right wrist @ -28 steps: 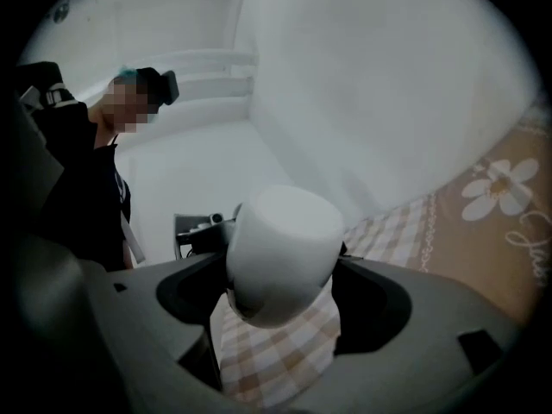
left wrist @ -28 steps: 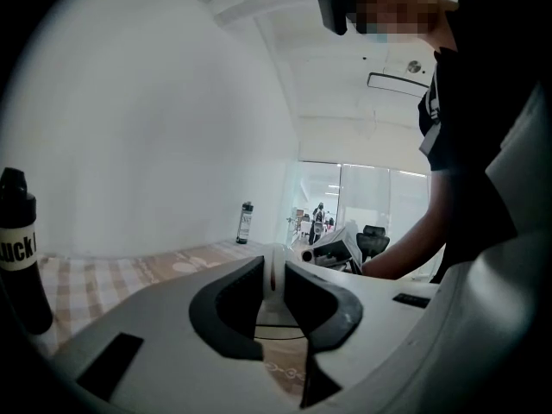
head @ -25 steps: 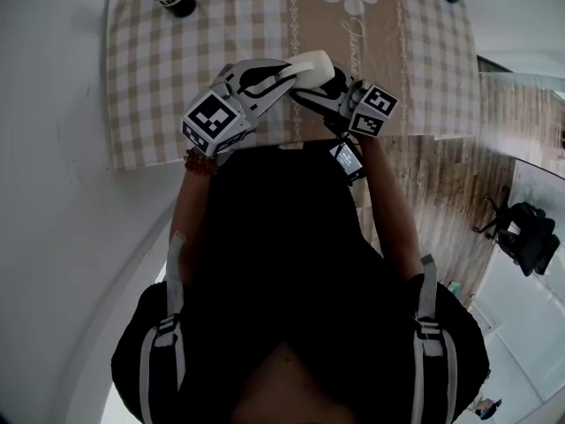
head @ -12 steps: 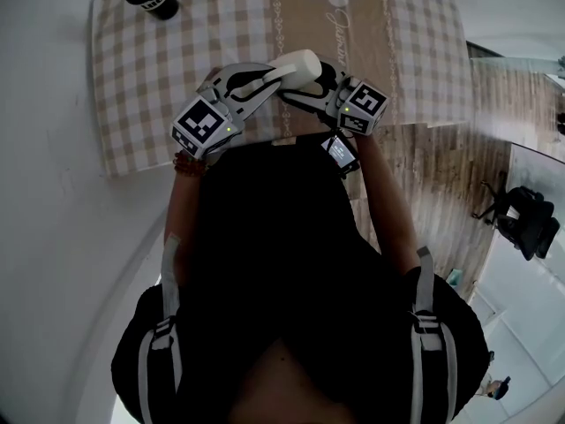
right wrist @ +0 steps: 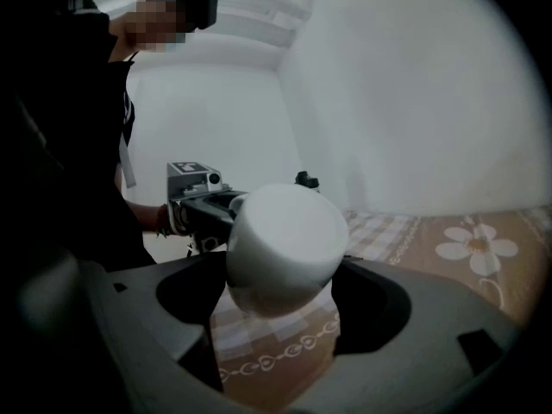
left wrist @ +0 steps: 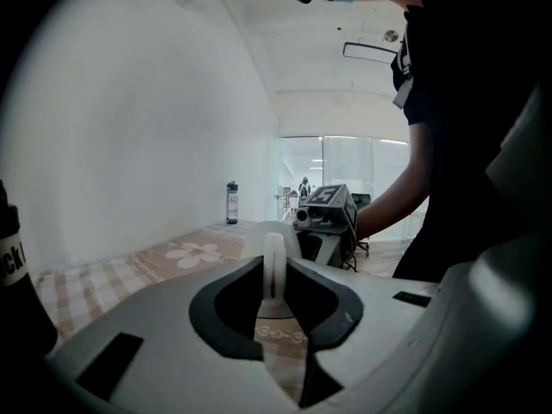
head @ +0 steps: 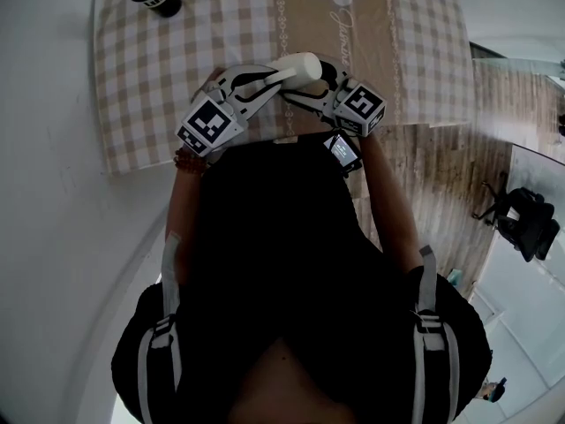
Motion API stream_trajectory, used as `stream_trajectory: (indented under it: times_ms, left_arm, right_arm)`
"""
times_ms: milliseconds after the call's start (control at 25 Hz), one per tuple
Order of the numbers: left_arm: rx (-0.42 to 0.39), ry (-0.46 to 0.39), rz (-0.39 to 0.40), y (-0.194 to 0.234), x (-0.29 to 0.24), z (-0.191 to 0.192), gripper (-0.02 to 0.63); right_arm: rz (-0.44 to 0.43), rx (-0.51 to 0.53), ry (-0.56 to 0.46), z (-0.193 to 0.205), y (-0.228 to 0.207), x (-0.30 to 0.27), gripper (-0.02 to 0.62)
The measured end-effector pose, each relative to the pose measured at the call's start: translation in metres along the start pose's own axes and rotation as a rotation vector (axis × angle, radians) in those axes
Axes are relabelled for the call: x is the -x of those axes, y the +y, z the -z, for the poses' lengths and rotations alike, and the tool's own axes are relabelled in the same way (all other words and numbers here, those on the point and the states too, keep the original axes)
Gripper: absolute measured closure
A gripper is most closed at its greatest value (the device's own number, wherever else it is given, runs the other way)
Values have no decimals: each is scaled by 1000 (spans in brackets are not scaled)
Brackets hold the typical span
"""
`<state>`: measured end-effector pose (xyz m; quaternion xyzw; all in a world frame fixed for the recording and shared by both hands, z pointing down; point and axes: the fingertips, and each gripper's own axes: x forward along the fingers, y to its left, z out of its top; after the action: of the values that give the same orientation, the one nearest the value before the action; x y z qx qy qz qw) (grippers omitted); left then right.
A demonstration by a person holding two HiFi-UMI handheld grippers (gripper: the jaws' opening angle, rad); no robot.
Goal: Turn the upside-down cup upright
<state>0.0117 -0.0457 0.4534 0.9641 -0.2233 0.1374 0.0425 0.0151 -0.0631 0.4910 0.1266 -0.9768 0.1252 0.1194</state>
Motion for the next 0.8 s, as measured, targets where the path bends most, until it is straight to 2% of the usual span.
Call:
stream_trajectory:
  times_ms: [160, 440, 560, 800]
  left_arm:
    - [-21, 19, 0, -1, 0, 7, 539]
    - [4, -19, 5, 11, -4, 10, 534]
    - [-2, -28, 12, 7, -4, 15, 533]
    - [-28, 13, 13, 2, -9, 28, 519]
  right_arm:
    - [28, 49, 29, 3, 0, -2, 204]
    - [65, 90, 21, 0, -11, -6, 206]
    - [70, 113, 49, 6, -8, -5, 206]
    - [76, 126, 120, 22, -11, -7, 207]
